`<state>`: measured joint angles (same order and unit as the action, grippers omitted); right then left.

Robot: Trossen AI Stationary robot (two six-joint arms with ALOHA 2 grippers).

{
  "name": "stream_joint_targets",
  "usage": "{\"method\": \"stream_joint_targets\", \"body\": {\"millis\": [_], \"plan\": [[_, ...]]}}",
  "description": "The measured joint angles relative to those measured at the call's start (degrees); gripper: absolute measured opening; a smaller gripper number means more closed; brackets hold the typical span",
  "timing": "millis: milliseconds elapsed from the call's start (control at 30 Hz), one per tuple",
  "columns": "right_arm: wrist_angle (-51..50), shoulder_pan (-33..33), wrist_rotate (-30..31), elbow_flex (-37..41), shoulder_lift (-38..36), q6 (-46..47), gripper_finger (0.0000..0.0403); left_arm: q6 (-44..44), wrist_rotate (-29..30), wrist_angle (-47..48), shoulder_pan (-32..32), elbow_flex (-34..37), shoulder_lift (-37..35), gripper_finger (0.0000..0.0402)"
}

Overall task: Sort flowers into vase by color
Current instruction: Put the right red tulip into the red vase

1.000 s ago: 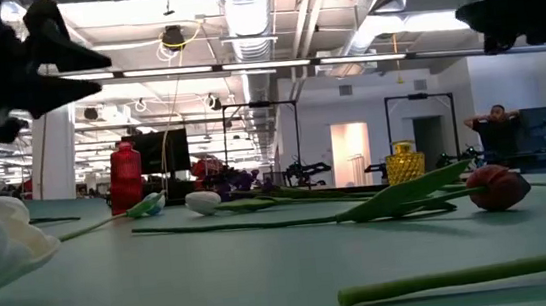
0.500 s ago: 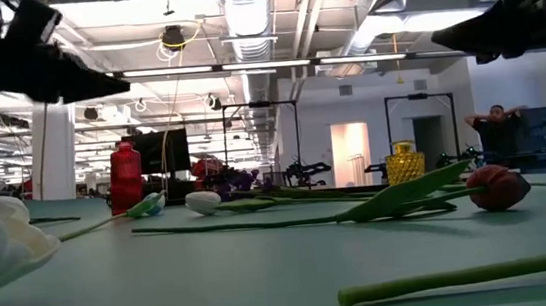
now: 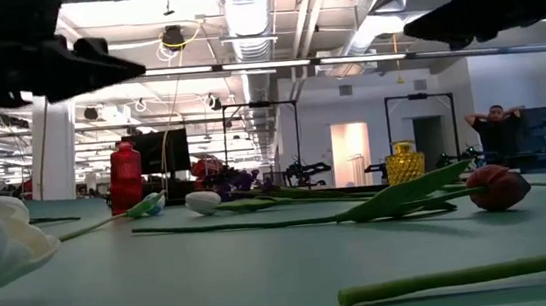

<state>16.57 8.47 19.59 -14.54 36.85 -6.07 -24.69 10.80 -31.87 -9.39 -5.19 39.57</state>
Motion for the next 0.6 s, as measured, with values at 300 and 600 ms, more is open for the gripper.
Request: {"method": "stream_joint_targets", "body": {"millis": [300, 600], "plan": [[-28.24, 1.02, -0.78, -13.32, 11.29, 16.18, 0.0056, 9.48, -24.49, -11.14, -0.19, -0.04, 0.2, 0.0187], [-53.73, -3.61, -1.49, -26.87, 19.71, 31.1, 0.0056, 23.12, -21.59, -15.78, -0.18, -0.07, 0.19, 0.0187]]}}
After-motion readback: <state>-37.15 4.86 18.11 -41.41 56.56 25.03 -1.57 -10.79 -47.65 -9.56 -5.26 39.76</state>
